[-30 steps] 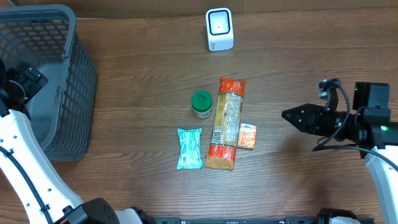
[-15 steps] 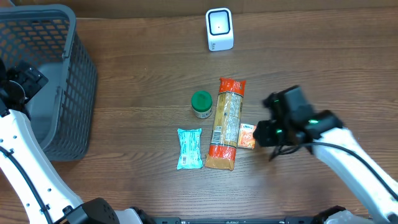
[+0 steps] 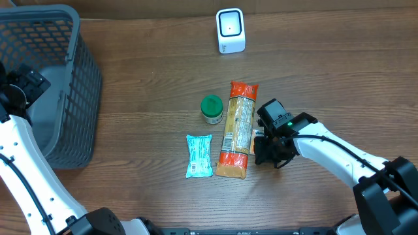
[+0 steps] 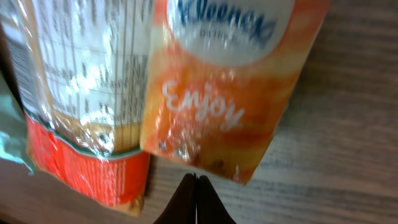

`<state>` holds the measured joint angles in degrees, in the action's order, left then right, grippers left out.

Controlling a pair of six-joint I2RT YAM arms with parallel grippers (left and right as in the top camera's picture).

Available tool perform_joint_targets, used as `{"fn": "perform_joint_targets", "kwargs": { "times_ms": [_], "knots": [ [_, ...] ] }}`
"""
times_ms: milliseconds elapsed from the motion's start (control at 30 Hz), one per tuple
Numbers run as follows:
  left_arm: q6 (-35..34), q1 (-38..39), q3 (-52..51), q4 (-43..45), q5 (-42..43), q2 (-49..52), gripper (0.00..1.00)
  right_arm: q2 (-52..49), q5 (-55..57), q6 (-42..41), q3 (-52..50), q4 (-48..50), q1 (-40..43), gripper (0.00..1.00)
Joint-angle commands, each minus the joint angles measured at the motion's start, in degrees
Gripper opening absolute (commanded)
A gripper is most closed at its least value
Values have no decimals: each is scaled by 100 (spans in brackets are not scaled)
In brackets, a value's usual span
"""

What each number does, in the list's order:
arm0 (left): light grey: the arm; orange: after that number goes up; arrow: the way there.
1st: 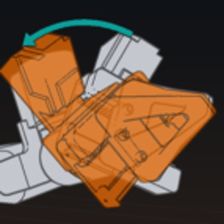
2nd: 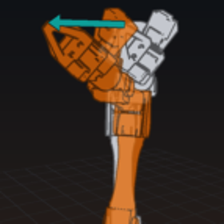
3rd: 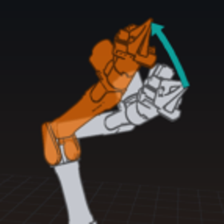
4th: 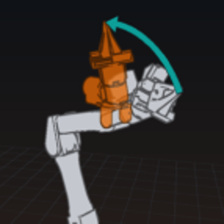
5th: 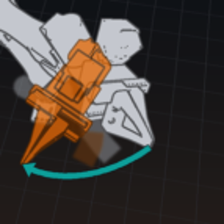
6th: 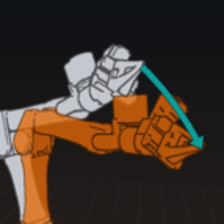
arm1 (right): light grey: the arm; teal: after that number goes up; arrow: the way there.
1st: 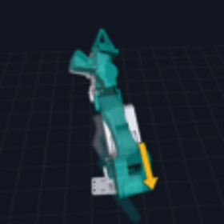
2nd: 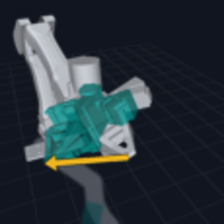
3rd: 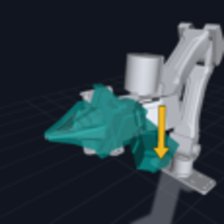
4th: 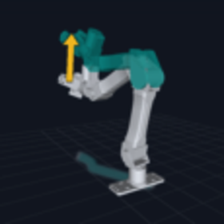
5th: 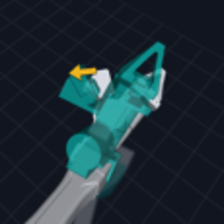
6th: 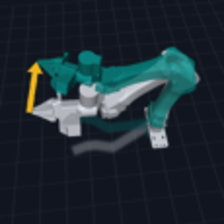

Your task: Scan the item barcode

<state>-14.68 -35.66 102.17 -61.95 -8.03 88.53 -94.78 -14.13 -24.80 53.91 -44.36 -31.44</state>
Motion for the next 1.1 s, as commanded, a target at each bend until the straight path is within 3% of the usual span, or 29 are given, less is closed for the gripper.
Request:
{"fn": "perform_joint_targets", "kwargs": {
  "times_ms": [0,333,733,1067],
  "knots": [
    [-74,7,140,0,-48,28,100,31,144,-94,92,114,199,4],
    [-74,7,140,0,-50,28,100,31,127,-70,81,-273,302,4],
    [-74,7,140,0,-50,28,100,31,345,-72,81,-68,308,4],
    [-74,7,140,0,-50,28,100,31,2190,-74,81,87,308,5]
  ]
}}
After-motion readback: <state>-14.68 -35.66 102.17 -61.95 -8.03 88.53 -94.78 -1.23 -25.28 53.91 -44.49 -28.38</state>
